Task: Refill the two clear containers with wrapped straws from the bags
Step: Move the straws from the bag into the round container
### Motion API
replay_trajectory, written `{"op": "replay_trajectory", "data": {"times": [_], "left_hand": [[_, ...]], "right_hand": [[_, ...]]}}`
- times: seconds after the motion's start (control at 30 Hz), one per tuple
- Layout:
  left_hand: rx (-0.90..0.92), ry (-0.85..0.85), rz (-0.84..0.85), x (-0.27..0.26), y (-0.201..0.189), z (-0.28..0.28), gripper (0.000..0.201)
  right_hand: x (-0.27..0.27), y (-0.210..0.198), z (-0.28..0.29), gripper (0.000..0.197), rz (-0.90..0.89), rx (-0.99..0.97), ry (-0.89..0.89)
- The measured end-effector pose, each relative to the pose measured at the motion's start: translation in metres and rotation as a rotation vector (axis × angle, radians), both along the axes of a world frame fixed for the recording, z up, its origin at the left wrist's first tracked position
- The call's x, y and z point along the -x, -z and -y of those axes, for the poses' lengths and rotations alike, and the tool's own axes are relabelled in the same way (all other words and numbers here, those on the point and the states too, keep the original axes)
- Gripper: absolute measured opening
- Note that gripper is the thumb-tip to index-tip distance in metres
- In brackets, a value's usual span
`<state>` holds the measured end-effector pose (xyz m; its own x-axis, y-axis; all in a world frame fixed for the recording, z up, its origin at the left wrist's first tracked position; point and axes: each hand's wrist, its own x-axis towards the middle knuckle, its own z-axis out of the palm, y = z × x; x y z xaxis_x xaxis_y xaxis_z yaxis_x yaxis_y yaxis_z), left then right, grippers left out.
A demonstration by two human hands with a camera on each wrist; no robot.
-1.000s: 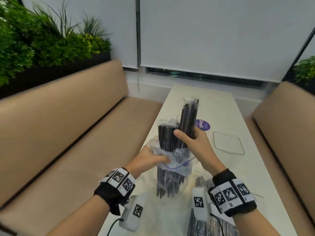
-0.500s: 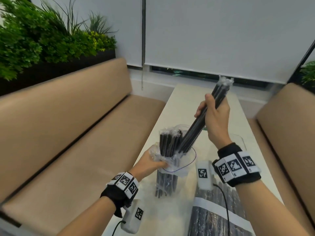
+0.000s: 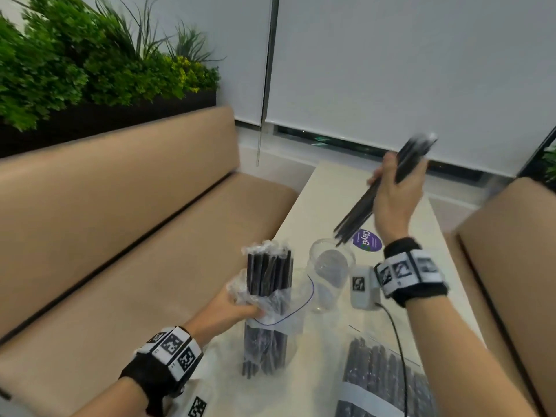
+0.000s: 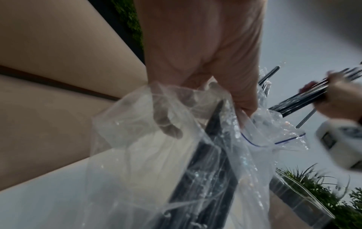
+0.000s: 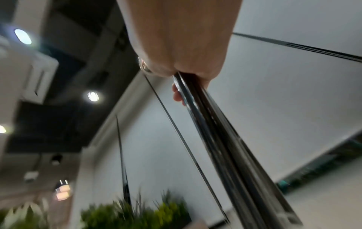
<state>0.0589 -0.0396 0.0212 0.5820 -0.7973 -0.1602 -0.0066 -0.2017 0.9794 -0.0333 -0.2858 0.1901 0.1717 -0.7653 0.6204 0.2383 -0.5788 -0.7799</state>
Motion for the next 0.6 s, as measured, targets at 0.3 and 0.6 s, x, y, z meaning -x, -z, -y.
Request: {"op": "replay_trajectory", "data": {"times": [0.3, 0.6], "left_hand": [[0.039, -0.017, -0.029, -0.005, 0.004, 0.002, 0.034], [0.052, -0.037, -0.054, 0.004, -0.010, 0.006, 0.024]], "right_hand": [[-0.027, 0.121, 0.022, 0.018, -0.482, -0.387, -0.111], [-0.008, 0.074, 0.032, 0.065, -0.733, -0.070, -0.022]]}}
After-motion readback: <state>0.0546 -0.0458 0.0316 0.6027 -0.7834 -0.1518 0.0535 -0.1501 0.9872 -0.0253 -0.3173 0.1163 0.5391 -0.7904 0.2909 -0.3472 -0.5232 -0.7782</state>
